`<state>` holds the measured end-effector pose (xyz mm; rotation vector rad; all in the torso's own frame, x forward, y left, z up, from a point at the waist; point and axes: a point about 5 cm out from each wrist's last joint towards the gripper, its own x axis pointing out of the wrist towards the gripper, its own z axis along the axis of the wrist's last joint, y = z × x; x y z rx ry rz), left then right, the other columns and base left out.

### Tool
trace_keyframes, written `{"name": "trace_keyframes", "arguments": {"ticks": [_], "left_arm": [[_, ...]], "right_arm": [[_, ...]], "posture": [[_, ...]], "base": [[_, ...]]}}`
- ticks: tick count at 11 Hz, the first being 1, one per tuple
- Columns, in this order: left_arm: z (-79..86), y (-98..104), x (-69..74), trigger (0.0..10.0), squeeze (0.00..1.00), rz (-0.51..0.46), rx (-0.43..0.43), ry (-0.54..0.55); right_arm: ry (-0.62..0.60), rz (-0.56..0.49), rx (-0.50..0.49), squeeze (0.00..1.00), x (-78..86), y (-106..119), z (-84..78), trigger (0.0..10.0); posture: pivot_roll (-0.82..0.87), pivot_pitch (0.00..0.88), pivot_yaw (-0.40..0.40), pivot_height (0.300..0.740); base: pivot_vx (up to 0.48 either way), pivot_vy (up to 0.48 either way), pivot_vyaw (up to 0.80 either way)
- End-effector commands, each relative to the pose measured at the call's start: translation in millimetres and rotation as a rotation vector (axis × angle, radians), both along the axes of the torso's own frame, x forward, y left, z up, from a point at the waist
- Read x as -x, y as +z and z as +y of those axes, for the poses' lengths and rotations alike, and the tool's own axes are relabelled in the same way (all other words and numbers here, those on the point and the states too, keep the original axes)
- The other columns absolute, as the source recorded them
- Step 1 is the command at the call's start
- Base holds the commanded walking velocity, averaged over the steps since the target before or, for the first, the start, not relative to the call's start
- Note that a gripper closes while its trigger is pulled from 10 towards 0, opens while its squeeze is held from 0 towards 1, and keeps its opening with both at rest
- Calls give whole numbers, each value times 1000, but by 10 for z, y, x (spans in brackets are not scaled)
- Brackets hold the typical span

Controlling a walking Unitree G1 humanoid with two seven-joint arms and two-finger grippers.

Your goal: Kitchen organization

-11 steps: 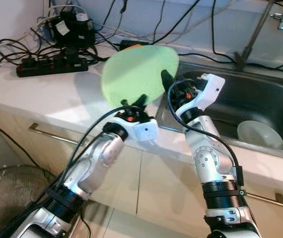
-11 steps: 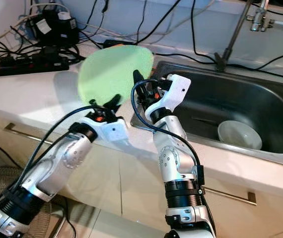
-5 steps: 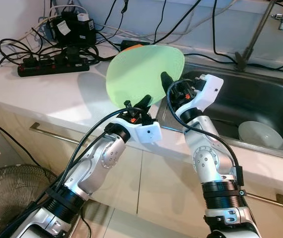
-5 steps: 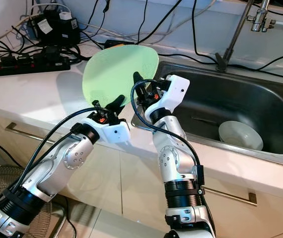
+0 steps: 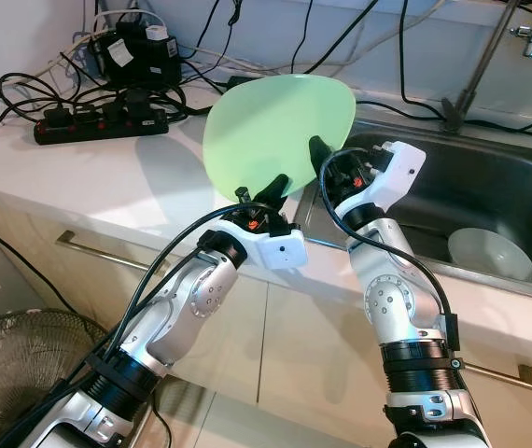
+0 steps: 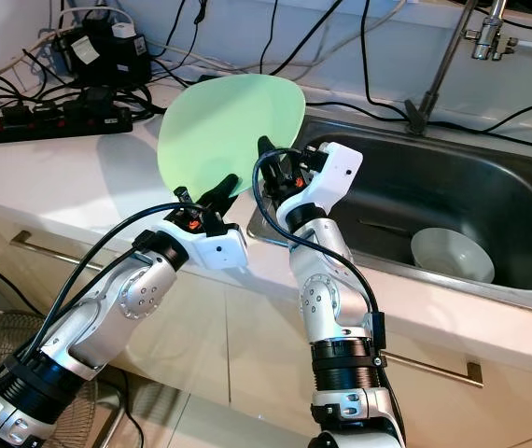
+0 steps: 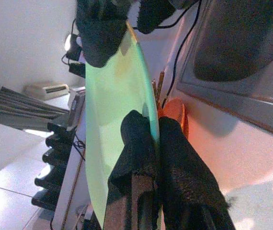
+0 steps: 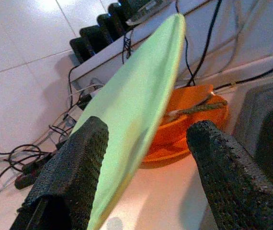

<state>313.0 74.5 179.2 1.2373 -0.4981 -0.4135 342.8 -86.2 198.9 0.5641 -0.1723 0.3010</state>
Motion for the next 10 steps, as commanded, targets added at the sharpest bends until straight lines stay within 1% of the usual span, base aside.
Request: {"name": "trace_keyframes", "arguments": {"ticks": [1,3,4,5,6,7,8,10], "left_arm": [[-63,209,17,10000,0,-91,32,-42],[-81,183,25,10000,0,-80,24,-57],[-86,167,24,10000,0,-72,20,-59],[-93,156,28,10000,0,-67,18,-63],[-97,152,30,10000,0,-64,19,-67],[-108,153,28,10000,0,-63,19,-73],[-115,157,27,10000,0,-65,19,-76],[-123,156,37,10000,0,-64,19,-83]], "right_arm": [[0,3,-33,0,-29,60,9,10000],[-32,39,-120,0,-67,67,-44,10000],[-42,53,-144,0,-79,55,-66,10000],[-46,65,-163,0,-85,41,-83,6392],[-42,74,-180,0,-85,35,-84,0],[8,93,-215,0,-83,19,-45,0],[35,102,-221,0,-77,4,-16,0],[51,125,-213,0,-77,-33,19,0]], "posture": [[228,0,-29,740],[223,0,-27,740],[222,0,-26,740],[220,0,-25,740],[216,0,-24,740],[216,0,-25,740],[217,0,-25,740],[221,5,-28,740]], "base": [[0,0,0],[0,0,0],[0,0,0],[0,0,0],[0,0,0],[0,0,0],[0,0,0],[0,0,0]]}}
